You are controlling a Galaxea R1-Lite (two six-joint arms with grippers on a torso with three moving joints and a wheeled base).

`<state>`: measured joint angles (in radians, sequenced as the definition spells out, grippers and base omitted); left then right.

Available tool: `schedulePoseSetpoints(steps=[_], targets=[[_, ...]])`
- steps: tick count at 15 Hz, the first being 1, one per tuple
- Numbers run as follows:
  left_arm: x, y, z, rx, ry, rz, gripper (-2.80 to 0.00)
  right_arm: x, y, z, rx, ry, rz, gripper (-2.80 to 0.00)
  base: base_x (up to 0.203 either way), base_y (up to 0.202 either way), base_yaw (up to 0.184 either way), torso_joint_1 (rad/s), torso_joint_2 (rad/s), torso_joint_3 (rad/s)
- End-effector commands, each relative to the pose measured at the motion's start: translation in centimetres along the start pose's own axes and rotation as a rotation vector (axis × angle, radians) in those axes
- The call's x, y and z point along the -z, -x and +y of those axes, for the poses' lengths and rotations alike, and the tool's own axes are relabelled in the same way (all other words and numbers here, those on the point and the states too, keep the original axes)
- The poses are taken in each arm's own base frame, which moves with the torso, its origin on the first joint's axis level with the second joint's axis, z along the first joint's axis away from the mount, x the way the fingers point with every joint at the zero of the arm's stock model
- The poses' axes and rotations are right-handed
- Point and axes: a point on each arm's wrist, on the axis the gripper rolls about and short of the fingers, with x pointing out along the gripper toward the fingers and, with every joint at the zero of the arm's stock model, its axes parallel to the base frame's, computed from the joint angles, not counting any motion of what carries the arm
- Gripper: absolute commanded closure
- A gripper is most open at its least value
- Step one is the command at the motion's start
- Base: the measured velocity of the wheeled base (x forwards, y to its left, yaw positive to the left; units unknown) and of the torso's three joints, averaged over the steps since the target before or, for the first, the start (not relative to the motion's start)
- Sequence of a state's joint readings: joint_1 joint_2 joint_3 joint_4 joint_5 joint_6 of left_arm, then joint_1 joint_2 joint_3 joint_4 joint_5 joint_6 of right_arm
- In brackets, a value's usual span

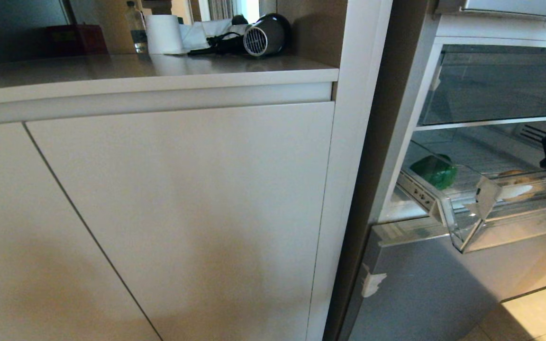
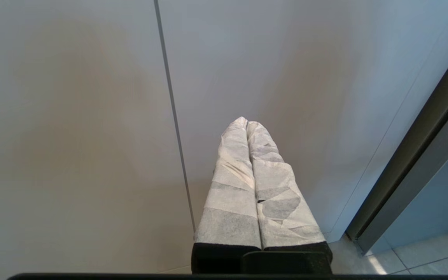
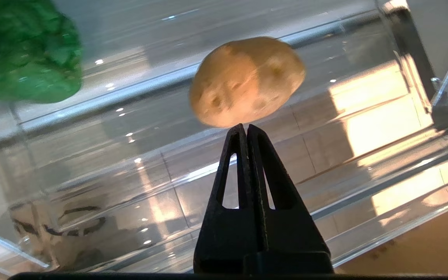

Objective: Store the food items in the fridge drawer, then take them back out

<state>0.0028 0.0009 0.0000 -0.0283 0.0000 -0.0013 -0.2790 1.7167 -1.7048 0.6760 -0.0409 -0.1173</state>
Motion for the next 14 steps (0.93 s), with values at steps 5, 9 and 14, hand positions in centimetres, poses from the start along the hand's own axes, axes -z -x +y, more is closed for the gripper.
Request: schedulePoseSetpoints(steps=[5,9,14], targets=[[0.3,-0.1,0.0,0.0,0.0,0.011,0.0,1.5,5.1,-0.3,0.011,0.02,-0.018,0.0,0.0,0.0,0.0,0.0,0.0,0.0],[0.3,-0.1,0.0,0.0,0.0,0.011,0.0,0.4,2.9,-0.5,0.014,0.012,-0.028,0.0,0.0,0.0,0.0,0.0,0.0,0.0],[0.3,-0.1,0.0,0.0,0.0,0.011,0.0,0.0,-1.1,-2.5,0.055,-0.027,0.025,0.0,0.0,0.0,0.0,0.0,0.0,0.0]])
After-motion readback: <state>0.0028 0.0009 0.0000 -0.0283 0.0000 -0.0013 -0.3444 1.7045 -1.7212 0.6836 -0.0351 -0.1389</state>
